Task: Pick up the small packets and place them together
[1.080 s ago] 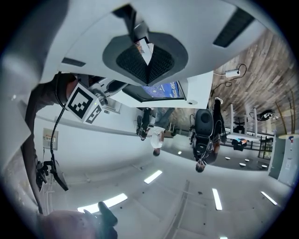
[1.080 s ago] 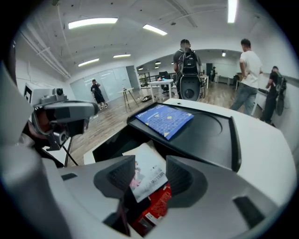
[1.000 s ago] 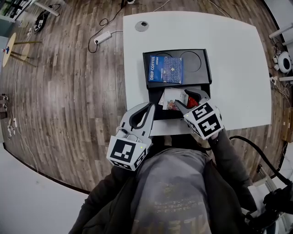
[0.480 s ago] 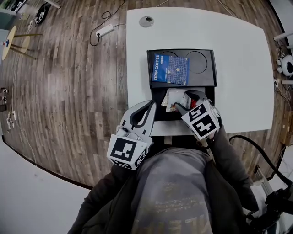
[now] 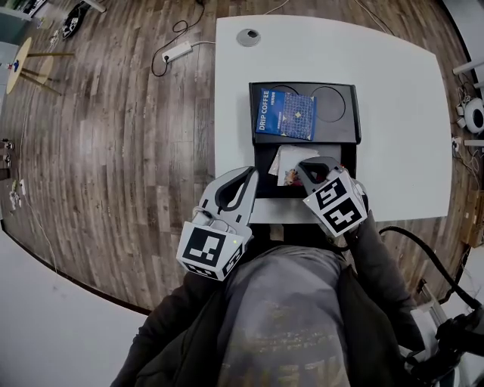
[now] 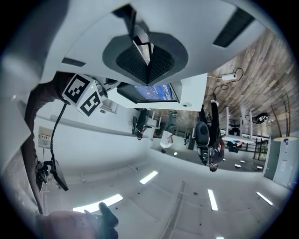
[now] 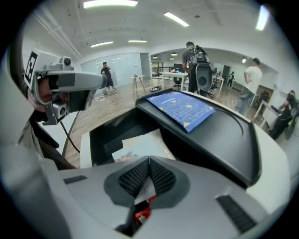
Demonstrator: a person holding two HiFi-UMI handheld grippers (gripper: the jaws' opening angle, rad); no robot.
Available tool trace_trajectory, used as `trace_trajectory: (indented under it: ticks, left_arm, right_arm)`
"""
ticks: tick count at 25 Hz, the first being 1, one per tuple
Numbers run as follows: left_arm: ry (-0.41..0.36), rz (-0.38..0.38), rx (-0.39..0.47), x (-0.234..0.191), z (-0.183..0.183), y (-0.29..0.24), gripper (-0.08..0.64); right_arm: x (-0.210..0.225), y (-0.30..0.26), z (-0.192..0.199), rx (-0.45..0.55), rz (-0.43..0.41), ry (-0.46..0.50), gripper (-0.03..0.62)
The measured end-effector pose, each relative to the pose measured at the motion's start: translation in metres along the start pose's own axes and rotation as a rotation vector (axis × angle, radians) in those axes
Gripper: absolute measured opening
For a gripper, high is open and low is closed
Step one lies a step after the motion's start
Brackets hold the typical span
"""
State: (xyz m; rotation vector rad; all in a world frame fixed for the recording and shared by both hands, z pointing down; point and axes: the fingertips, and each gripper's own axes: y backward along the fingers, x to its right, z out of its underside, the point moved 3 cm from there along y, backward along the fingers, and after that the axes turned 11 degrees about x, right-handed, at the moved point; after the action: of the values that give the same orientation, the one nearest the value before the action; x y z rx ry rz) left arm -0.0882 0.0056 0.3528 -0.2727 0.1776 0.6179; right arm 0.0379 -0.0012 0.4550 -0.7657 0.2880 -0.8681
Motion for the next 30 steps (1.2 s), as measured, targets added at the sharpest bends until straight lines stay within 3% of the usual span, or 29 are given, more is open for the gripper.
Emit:
trace_trajectory:
  ticks: [2,3,5,10,19,23,27,28,29,30]
  left_arm:
    - [-0.001,-0.006,0.005,0.000,-0.001,0.003,0.002]
    - [-0.001,-0.009,0.008,-0.001,-0.002,0.005,0.001]
    - [0.000,-0.012,0.013,-0.002,-0.003,0.007,0.001]
    - [0.001,0.012,0.016,0.002,-0.001,0.003,0.002]
    - [0.006,0.036,0.025,0.005,-0.003,-0.003,0.001]
    - [0.015,0.024,0.016,0.001,-0.001,-0.001,0.000]
    - [0.023,0.010,0.012,-0.006,0.000,0.000,0.001]
    - [0.024,0.007,0.013,-0.008,0.001,0.000,0.002]
    - [0.024,0.004,0.013,-0.010,0.001,0.001,0.000]
    - [0.024,0.002,0.013,-0.012,0.001,0.002,0.000]
  right_arm:
    - [0.002,0.005,-0.002,0.015,0.014,0.003,0.011]
    - [0.002,0.008,-0.001,0.015,0.011,-0.005,0.074]
    - [0.002,0.015,0.001,0.003,0.006,-0.042,0.134]
    - [0.010,0.021,-0.001,-0.023,0.074,-0.084,0.222]
    - [0.011,0.003,0.011,-0.200,0.045,-0.011,0.301]
    - [0.008,-0.003,0.012,-0.167,-0.013,-0.143,0.299]
    - [0.006,0.000,0.012,-0.168,-0.021,-0.106,0.267]
    - [0.005,0.002,0.011,-0.164,-0.016,-0.090,0.200]
    - [0.004,0.004,0.009,-0.154,-0.002,-0.070,0.059]
    - [0.003,0.005,0.007,-0.142,0.010,-0.049,0.031]
